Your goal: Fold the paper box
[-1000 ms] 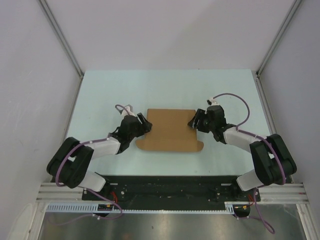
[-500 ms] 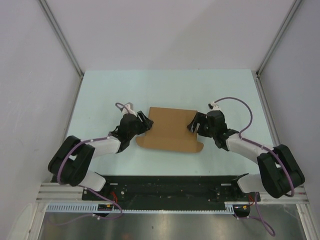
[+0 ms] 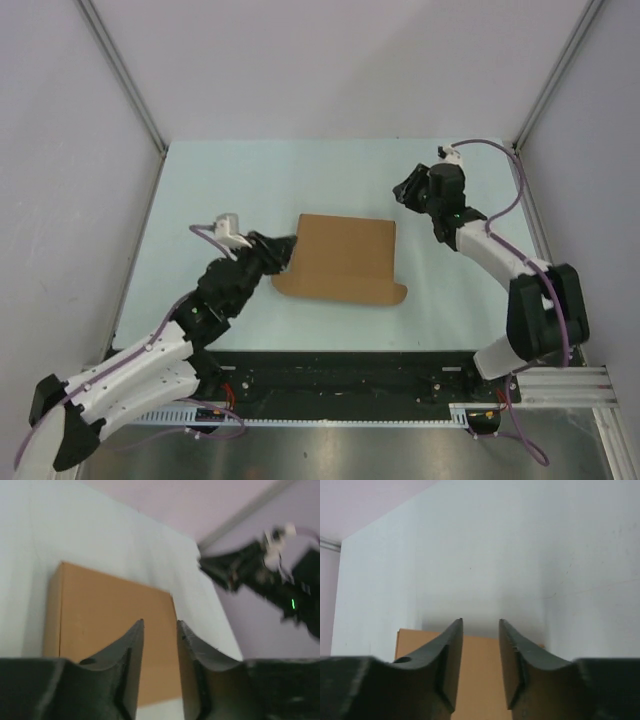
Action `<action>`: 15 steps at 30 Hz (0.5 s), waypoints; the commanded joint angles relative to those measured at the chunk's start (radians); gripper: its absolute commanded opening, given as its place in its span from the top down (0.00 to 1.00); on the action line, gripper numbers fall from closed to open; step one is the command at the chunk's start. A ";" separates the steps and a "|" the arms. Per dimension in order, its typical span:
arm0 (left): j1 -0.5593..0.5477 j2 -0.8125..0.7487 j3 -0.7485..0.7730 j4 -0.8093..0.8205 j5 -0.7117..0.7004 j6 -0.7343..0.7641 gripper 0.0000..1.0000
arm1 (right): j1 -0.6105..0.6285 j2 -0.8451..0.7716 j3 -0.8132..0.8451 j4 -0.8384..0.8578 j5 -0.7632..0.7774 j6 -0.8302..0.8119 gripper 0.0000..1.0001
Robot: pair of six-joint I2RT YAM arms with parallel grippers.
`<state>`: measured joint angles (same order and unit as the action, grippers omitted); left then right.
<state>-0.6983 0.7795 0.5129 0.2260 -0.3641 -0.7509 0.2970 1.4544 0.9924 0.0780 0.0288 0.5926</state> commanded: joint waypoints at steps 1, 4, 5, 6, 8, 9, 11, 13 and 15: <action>-0.226 -0.013 -0.129 -0.123 -0.078 -0.048 0.76 | 0.004 0.187 0.090 0.031 -0.061 -0.011 0.66; -0.326 0.026 -0.217 -0.096 -0.070 -0.119 0.92 | 0.010 0.282 0.132 0.031 -0.079 -0.025 0.72; -0.345 0.070 -0.247 -0.064 -0.062 -0.143 0.94 | 0.016 0.300 0.144 0.031 -0.081 -0.031 0.73; -0.355 0.095 -0.255 -0.051 -0.053 -0.152 0.96 | 0.019 0.316 0.149 0.029 -0.078 -0.034 0.72; -0.369 0.182 -0.266 -0.007 -0.030 -0.169 0.97 | 0.025 0.363 0.153 0.031 -0.087 -0.045 0.72; -0.369 0.207 -0.261 0.005 -0.024 -0.168 0.98 | 0.031 0.380 0.158 0.029 -0.095 -0.047 0.71; -0.369 0.278 -0.238 0.035 -0.015 -0.153 0.98 | 0.036 0.408 0.161 0.013 -0.107 -0.053 0.71; -0.369 0.320 -0.214 0.048 -0.009 -0.145 0.99 | 0.054 0.412 0.160 -0.036 -0.098 -0.062 0.72; -0.369 0.374 -0.203 0.055 0.007 -0.143 1.00 | 0.073 0.408 0.141 -0.072 -0.080 -0.085 0.74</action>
<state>-1.0641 1.0863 0.2520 0.1967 -0.3820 -0.8745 0.3325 1.8610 1.1126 0.0700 -0.0525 0.5526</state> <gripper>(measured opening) 0.012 0.279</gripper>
